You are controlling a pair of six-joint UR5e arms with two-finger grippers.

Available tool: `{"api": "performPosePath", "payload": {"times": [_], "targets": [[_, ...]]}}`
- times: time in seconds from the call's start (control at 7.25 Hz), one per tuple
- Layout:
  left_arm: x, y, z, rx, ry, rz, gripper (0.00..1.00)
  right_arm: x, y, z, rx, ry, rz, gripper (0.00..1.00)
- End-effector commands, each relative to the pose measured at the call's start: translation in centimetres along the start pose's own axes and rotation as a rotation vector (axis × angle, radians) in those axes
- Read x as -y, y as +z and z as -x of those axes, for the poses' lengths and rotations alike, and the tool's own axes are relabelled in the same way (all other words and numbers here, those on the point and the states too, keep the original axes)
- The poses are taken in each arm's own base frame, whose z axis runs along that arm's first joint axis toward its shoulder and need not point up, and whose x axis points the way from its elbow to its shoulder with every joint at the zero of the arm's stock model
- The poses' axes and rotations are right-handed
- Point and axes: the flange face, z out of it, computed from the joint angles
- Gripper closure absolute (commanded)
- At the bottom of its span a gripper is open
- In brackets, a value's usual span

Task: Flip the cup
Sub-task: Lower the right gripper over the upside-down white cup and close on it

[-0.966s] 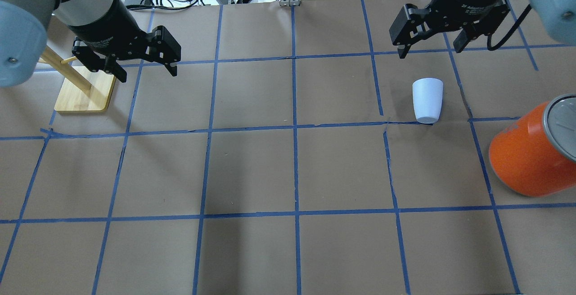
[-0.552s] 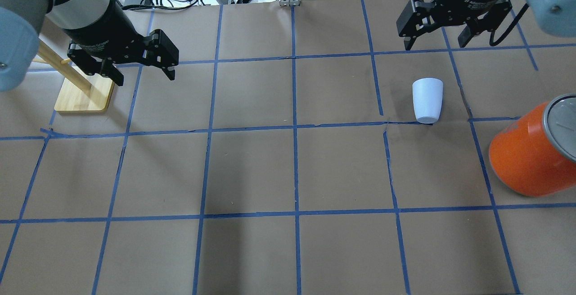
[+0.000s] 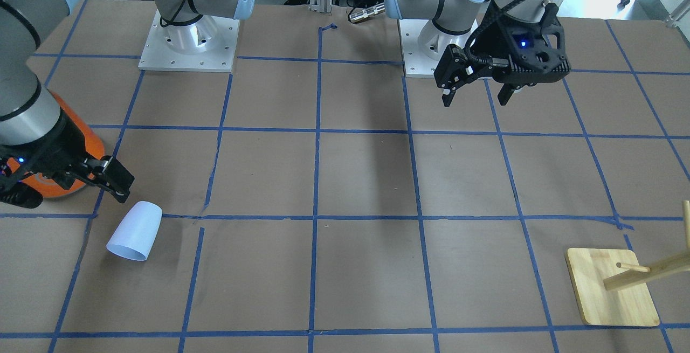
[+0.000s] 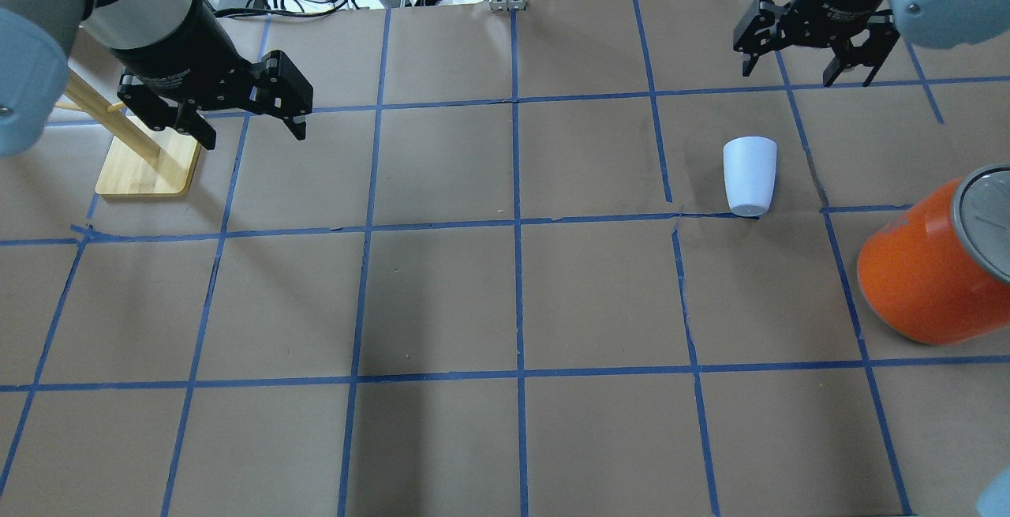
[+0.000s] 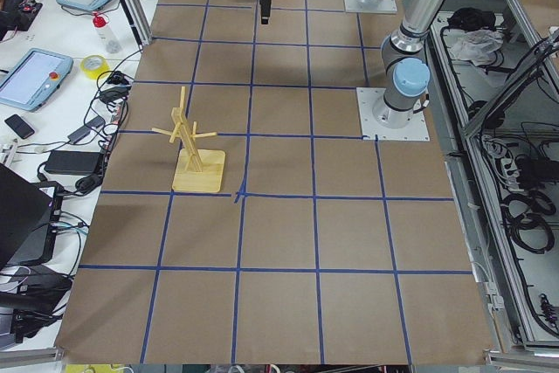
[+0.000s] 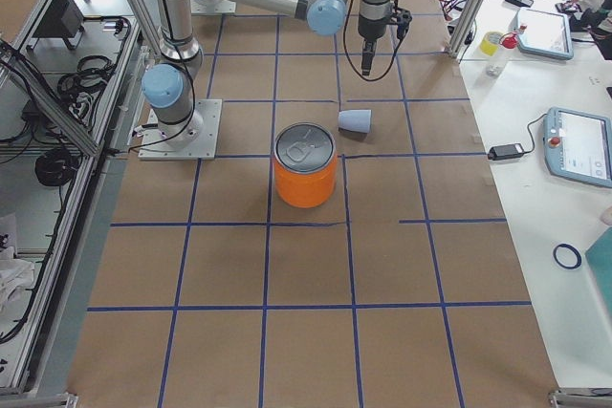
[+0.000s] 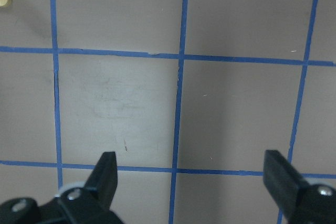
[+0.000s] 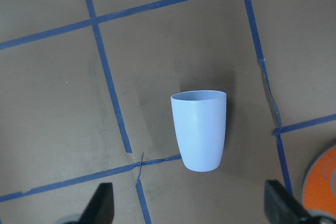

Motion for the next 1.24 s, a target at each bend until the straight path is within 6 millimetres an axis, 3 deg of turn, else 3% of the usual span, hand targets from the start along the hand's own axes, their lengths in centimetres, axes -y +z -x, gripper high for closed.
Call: {"api": "performPosePath", "payload": {"times": [0.0, 0.28, 1.1], "targets": [[-0.6, 0.6, -0.4, -0.006, -0.005, 0.044, 0.00, 1.1, 7.2, -0.3, -0.011, 0.096, 0.049, 0.00], [-0.4, 1.3, -0.3, 0.008, -0.007, 0.058, 0.00, 0.8, 10.7, -0.7, -0.028, 0.051, -0.032, 0.00], [0.0, 2.1, 0.3, 0.013, -0.005, 0.067, 0.00, 1.0, 17.1, -2.1, -0.069, 0.044, 0.006, 0.00]]}}
